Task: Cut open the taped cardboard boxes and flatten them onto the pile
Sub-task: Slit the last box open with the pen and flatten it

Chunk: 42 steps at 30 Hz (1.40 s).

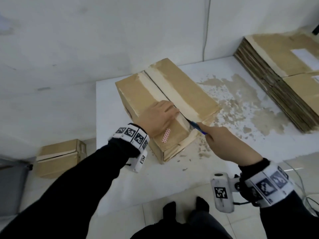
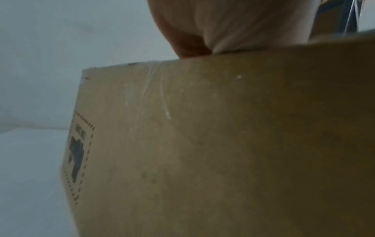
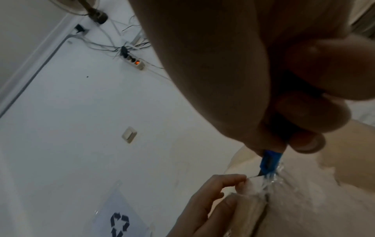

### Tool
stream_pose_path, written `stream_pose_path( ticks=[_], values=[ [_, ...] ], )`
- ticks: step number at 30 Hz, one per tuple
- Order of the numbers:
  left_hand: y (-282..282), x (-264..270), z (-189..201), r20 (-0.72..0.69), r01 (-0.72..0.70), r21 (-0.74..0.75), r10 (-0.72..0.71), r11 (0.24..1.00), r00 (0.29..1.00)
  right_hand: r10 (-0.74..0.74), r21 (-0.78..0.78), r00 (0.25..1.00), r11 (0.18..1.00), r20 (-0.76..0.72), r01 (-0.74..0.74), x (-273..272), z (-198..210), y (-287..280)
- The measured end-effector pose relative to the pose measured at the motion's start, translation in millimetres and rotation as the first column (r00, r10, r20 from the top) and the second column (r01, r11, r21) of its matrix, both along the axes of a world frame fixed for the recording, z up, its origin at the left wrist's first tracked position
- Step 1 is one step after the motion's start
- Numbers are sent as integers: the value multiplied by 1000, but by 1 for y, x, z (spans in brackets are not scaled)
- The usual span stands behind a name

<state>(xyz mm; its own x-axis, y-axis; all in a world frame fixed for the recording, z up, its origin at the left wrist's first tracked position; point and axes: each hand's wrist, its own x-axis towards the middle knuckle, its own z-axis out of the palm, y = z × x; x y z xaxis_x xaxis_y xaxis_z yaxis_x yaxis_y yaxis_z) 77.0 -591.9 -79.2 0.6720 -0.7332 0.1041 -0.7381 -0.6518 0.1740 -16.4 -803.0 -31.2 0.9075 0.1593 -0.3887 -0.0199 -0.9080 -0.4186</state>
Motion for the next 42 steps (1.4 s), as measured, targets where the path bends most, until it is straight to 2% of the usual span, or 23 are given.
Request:
stream_pose_path(
  ticks=[4,7,11,16,20,22,26,30,32,36,37,39,41,42],
  values=[
    [2,9,-1,-2,52,5,-52,999,999,-55,176,996,982,-68,66,1,-2,-10],
    [-6,12,-3,-14,45,-86,-46,995,999,-65,212,993,974,-100,85,3,-4,-16],
    [-13,14,-8,59,41,-147,-32,988,998,-119,238,988,961,-103,140,-12,0,-21],
    [-12,12,-8,107,21,-171,-3,985,994,-211,413,973,880,-96,232,-14,-13,-10],
    [-11,9,-7,137,10,-200,18,980,990,-207,516,938,792,-277,327,-21,-7,-31],
    [-12,8,-6,151,22,-210,10,977,988,-195,555,929,756,-314,347,-20,-6,-30],
    [-11,8,-5,161,33,-195,-1,980,987,-204,550,946,774,-253,314,-20,-8,-19],
    [-14,7,-2,187,40,-168,-8,985,982,-171,531,945,792,-278,300,-25,-8,-28],
    [-15,8,-3,209,49,-118,-24,992,978,-162,520,948,804,-275,289,-23,-8,-27],
    [-17,11,-3,237,66,57,-78,996,968,-24,508,944,838,-329,198,-21,7,-55],
    [-18,11,-3,232,53,99,-74,994,970,-27,504,953,844,-303,185,-19,13,-65],
    [-27,8,3,223,-20,148,-13,989,975,-74,457,992,883,-100,112,-13,18,-78],
    [-43,-3,8,145,-171,171,147,970,978,-42,359,992,933,115,-2,-5,14,-82],
    [-53,-8,12,90,-269,189,256,944,962,11,307,989,950,150,-57,-2,9,-80]
  ],
)
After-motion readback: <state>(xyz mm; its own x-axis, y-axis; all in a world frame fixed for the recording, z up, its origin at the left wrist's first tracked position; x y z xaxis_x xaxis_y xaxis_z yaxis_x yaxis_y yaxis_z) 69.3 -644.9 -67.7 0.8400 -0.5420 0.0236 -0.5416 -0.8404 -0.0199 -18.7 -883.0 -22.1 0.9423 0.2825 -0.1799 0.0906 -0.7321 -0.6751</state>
